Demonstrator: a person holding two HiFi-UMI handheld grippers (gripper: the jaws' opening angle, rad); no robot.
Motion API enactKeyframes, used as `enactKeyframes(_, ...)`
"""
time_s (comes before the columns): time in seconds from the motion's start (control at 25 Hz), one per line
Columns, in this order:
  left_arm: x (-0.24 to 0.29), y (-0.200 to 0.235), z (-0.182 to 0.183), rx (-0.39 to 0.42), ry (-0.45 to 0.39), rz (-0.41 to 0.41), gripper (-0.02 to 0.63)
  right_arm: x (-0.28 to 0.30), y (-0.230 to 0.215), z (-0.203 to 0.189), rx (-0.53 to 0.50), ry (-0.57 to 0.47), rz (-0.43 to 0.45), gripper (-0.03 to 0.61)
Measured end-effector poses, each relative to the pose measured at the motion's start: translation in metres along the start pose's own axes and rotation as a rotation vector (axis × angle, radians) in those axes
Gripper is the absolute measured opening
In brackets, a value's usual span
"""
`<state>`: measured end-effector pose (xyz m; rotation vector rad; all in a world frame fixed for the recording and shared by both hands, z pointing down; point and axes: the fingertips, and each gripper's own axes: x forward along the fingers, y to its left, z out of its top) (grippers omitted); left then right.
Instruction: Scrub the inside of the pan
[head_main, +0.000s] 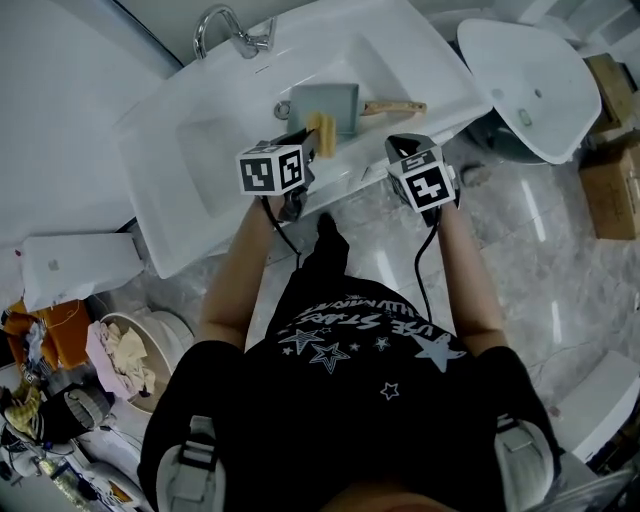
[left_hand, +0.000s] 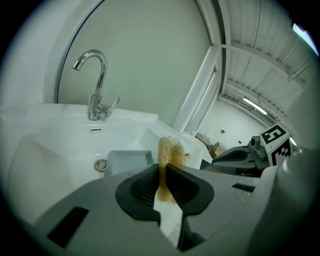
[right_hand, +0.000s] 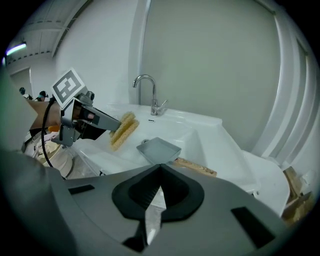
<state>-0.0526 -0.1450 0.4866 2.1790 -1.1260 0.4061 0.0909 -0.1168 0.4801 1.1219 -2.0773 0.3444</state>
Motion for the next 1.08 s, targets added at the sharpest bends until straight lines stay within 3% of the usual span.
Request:
enactKeyframes(0.72, -0.105, -0.085, -0.063, 0.002, -0.082, 0.031, 0.051, -0.116, 0.061, -0.059, -0.022, -0.068, 0.003, 0.006)
enactKeyframes(1.08, -0.126, -0.096, -0.087, -0.014, -0.079, 0.043, 0.051, -0.131, 0.074, -0.076, 0.005, -0.080, 0.021, 0.006)
